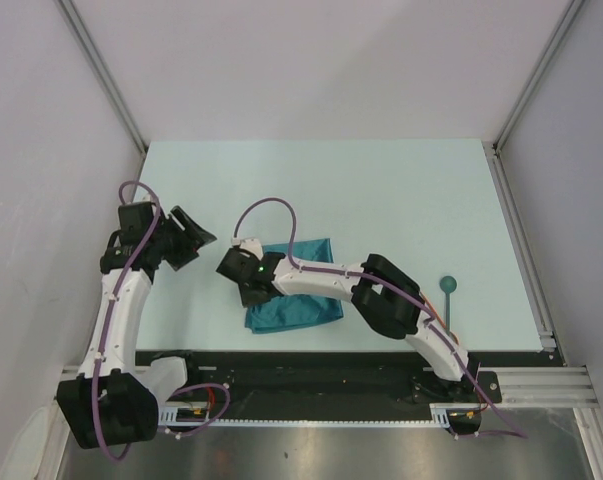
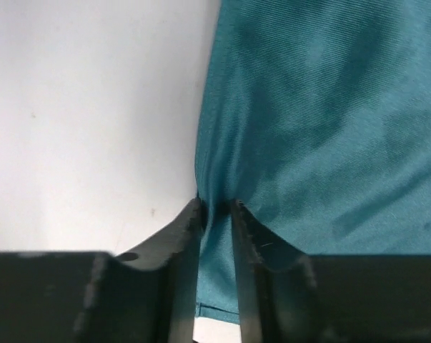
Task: Fold the napkin into a case and place the utensils inside
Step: Pick up the lower triangle-folded napkin from the center of the board.
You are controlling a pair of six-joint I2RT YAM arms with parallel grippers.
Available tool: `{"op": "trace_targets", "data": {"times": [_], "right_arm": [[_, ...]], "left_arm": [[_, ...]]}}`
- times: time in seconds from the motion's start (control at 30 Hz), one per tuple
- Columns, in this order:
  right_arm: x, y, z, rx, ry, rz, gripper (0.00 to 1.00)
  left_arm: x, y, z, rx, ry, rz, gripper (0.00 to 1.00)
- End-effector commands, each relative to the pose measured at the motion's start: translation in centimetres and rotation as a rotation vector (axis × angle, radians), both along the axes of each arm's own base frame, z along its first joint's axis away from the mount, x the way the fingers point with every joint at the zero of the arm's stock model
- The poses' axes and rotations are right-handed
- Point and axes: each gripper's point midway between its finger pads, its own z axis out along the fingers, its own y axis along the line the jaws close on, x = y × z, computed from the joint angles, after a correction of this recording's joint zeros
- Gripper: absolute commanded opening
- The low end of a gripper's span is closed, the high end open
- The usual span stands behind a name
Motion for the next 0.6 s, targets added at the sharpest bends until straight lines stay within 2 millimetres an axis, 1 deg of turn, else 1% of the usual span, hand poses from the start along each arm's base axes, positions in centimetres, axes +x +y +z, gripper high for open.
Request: {"op": "trace_targets", "data": {"times": [0.0, 0.07, 0.1, 0.17, 0.2, 0.23, 0.27, 0.3, 0.33, 0.4, 0.47, 0.57], "right_arm": [[-0.2, -0.4, 0.7, -0.009, 0.006, 0.023, 0.35], [-0.1, -0.1, 0.7, -0.011, 0.011, 0.028, 0.38], [-0.3, -0.5, -0.1, -0.037, 0.024, 0.026, 0.39], [-0.6, -0.4, -0.6, -0.052, 0.031, 0.032, 0.41], [-0.7, -0.7, -1.3, -0.078, 0.036, 0.031, 0.43], [-0.7, -0.8, -1.6, -0.089, 0.036, 0.032, 0.44], [-1.3, -1.3, -2.1, -0.124, 0.047, 0.036, 0.45], [-1.1, -1.2, -2.0, -0.134, 0.038, 0.029, 0.45], [-1.4, -1.5, -3.1, -0.169, 0.045, 0.033, 0.47], [-2.0, -1.8, -3.9, -0.202, 0.057, 0.042, 0.49], [-2.4, -2.4, -5.2, -0.237, 0.074, 0.039, 0.50], [-3.0, -3.3, -6.5, -0.297, 0.077, 0.040, 0.50]], "left_arm": [[0.9, -0.3, 1.6, -0.017, -0.080, -0.023, 0.67], [0.9, -0.2, 1.7, -0.018, -0.084, -0.021, 0.67], [0.9, -0.2, 1.7, -0.016, -0.084, -0.022, 0.67], [1.0, -0.2, 1.8, -0.014, -0.087, -0.024, 0.67], [0.9, -0.3, 1.7, -0.019, -0.082, -0.025, 0.67], [0.9, -0.3, 1.7, -0.019, -0.084, -0.025, 0.67], [0.9, -0.3, 1.8, -0.016, -0.086, -0.028, 0.67], [0.9, -0.3, 1.9, -0.018, -0.089, -0.027, 0.67], [0.9, -0.2, 1.8, -0.017, -0.086, -0.026, 0.67], [0.8, -0.3, 1.8, -0.020, -0.085, -0.029, 0.67], [0.9, -0.3, 1.7, -0.025, -0.086, -0.026, 0.67], [0.8, -0.3, 1.6, -0.023, -0.082, -0.027, 0.67]]}}
